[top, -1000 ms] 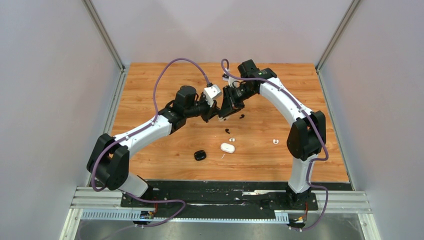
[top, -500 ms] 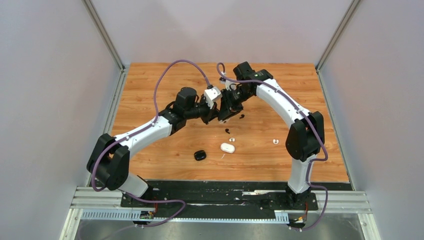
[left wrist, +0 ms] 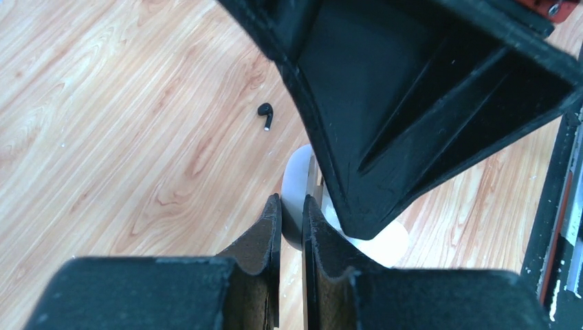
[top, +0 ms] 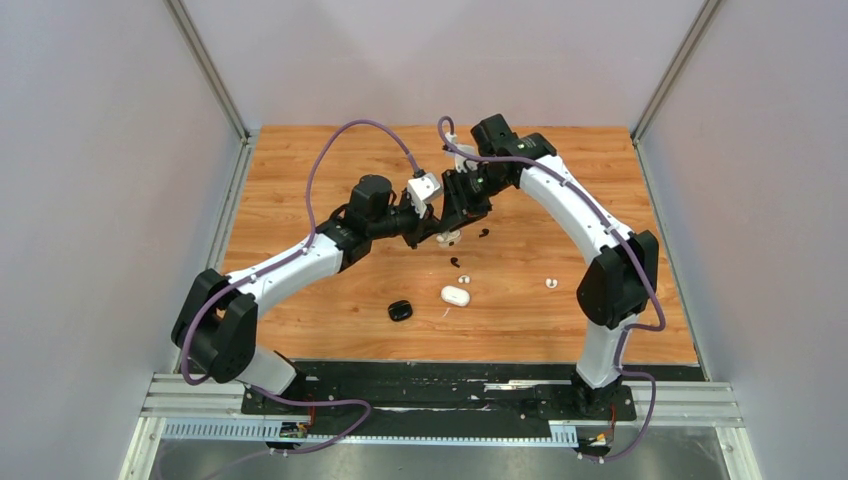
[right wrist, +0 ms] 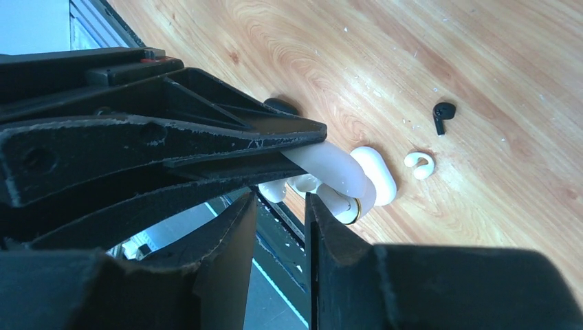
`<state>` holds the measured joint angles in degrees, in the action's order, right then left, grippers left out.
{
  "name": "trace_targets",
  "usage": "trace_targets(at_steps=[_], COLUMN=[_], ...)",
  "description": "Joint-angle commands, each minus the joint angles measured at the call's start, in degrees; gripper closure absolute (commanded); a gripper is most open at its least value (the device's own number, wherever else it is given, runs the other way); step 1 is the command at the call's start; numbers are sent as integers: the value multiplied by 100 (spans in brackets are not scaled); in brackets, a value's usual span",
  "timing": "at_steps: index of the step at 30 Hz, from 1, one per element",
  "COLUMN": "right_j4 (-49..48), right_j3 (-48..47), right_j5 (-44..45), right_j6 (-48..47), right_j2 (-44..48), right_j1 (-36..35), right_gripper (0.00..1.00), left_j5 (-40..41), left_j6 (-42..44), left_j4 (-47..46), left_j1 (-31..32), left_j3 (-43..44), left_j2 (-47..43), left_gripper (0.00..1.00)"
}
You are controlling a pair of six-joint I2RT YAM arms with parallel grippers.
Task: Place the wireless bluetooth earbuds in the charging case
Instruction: Place the earbud in the charging case.
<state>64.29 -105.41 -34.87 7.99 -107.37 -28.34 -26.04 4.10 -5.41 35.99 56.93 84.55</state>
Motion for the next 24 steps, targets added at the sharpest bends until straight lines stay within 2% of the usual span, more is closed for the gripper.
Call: trace_targets(at_steps=[1, 6, 11, 13, 15, 18, 20, 22, 23, 24], right_j4=[-37, -43, -41, -59, -472, -2171, -3214, -3536, -3548, -3513], right_j3=[-56, -182, -152, 95, 791, 2243, 3063, 3282, 3226, 3150], right_j5=[180, 56, -400, -393, -341, -329, -210, 114, 365, 625], right_j6=[-99, -187, -1132, -1499, -1926, -2141, -1957, -1774, -1660, -1501], right_j2=[346, 349, 687, 919, 1429, 2443, 2935, 3014, 2917, 2772], right_j1=[12, 12, -55, -75, -68, -71, -123, -215, -271, -318], right_gripper=[69, 69, 63, 57, 49, 37, 23, 16, 6, 1], left_j5=[-135, -140, -27, -21, -9, 12, 26, 18, 15, 9], left_j6=[-109, -85, -33, -65, -100, -125, -128, -105, -92, -73], left_j4=[-262, -223, -81, -64, -74, -119, -115, -88, -56, -30], left_j1=[31, 31, 31, 32, 33, 31, 31, 31, 31, 31], left_j3=[6, 27, 25, 34, 59, 69, 91, 123, 140, 149], left_j2=[-273, -264, -264, -260, -249, -246, -246, -246, -253, -258], left_gripper=[100, 100, 100, 100, 100, 100, 100, 100, 100, 100])
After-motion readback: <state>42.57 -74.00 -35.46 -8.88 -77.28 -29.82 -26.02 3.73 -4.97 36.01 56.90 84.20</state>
